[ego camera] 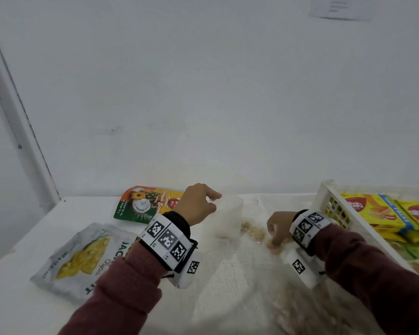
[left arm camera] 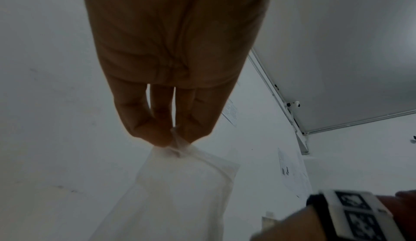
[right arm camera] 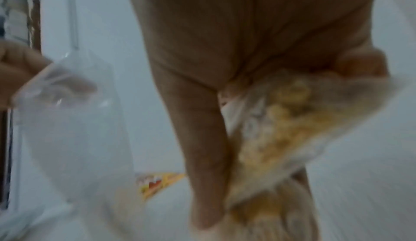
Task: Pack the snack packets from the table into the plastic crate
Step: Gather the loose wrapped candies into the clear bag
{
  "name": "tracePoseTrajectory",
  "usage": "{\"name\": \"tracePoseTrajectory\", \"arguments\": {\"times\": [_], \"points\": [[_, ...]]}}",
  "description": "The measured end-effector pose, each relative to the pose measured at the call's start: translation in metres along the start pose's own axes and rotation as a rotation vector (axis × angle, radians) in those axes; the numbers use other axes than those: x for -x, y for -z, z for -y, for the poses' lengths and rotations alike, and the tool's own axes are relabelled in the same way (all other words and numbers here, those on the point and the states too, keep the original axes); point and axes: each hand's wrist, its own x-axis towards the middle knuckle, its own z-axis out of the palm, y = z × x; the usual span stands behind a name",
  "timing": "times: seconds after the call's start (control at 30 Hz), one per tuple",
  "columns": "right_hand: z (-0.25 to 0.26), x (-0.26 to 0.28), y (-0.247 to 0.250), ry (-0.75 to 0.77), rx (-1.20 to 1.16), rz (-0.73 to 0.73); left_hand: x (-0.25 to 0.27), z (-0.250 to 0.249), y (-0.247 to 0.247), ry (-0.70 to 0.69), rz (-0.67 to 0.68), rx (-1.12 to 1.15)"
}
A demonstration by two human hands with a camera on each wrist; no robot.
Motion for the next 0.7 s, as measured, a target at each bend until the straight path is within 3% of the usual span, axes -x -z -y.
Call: {"name": "tracePoseTrajectory", "arguments": {"times": [0.1,0.2,0.23,0.3,0.37,0.53,0.7], "points": [[-0.003,0.013,0.027,0.068,-0.303,-0.368,0.002,0.003,0.001,-0.001,0.003,0.025],[0.016,0.038,0.054,0.354,-0.799,-0.707,0.003,0.005,-0.001,0.0,-0.005,0.06],[0.027,0.047,0.06,0.456,-0.903,-0.754,0.003,0.005,-0.001,0.002,-0.009,0.067],[0.048,0.059,0.062,0.599,-0.971,-0.714,0.003,0.004,-0.002,0.006,-0.014,0.08],[0.064,0.058,0.052,0.629,-0.857,-0.667,0.003,0.003,-0.002,0.007,-0.027,0.099],[0.072,0.049,0.031,0.42,-0.358,-0.688,0.004,0.001,-0.001,0.017,-0.03,0.137],[0.072,0.051,0.034,0.388,-0.122,-0.628,0.004,-0.002,-0.002,0.006,-0.022,0.139]]}}
